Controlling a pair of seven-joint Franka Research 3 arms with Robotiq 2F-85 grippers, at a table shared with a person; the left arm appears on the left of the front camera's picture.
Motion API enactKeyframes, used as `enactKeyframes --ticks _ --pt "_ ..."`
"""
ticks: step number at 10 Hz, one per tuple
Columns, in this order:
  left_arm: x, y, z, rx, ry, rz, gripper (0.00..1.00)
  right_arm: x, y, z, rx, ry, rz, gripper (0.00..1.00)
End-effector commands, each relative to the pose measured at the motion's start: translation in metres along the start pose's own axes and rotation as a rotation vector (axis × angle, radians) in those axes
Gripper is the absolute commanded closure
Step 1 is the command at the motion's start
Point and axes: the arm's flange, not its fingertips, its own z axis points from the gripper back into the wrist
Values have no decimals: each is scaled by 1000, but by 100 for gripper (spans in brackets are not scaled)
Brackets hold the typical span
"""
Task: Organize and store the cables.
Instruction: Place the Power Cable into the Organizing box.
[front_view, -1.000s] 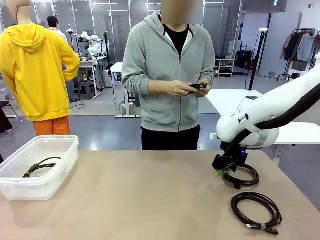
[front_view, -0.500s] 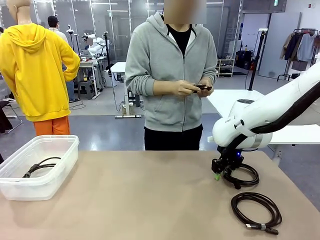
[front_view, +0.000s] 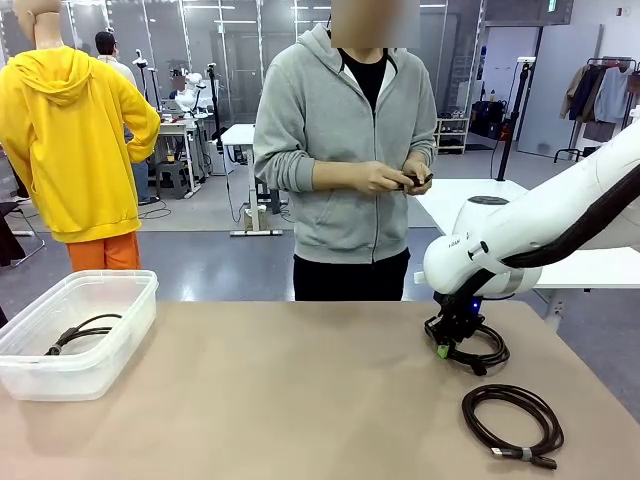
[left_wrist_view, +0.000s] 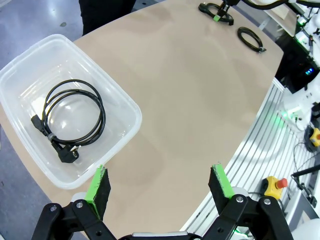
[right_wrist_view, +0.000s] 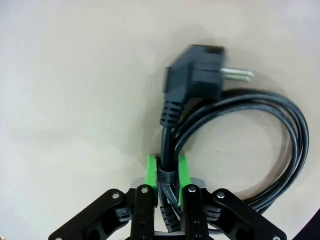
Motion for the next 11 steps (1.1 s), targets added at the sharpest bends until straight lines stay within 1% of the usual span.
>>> enactKeyframes --ticks 1,3,4,6,7,9,10,11 --pt "0 -1 -2 2 -22 -11 0 4 8 -2 -28 27 -29 100" --pt "0 -1 -2 2 -22 -11 0 4 6 16 -37 11 -34 100" --pt "0 -1 -2 2 -22 -11 0 2 10 42 -45 -23 -13 100" --pt "0 -1 -2 2 -22 -11 0 -8 17 91 -34 -81 -27 100" --pt "0 -1 -2 2 -22 -11 0 -12 18 104 7 -91 -36 100" --pt "0 -1 -2 2 -22 -11 0 -25 19 116 53 -91 -14 100" --pt "0 -1 -2 2 -22 -11 0 -6 16 115 -6 -94 -11 100" --pt "0 -1 -2 2 -22 -11 0 -6 16 115 -6 -94 -11 100"
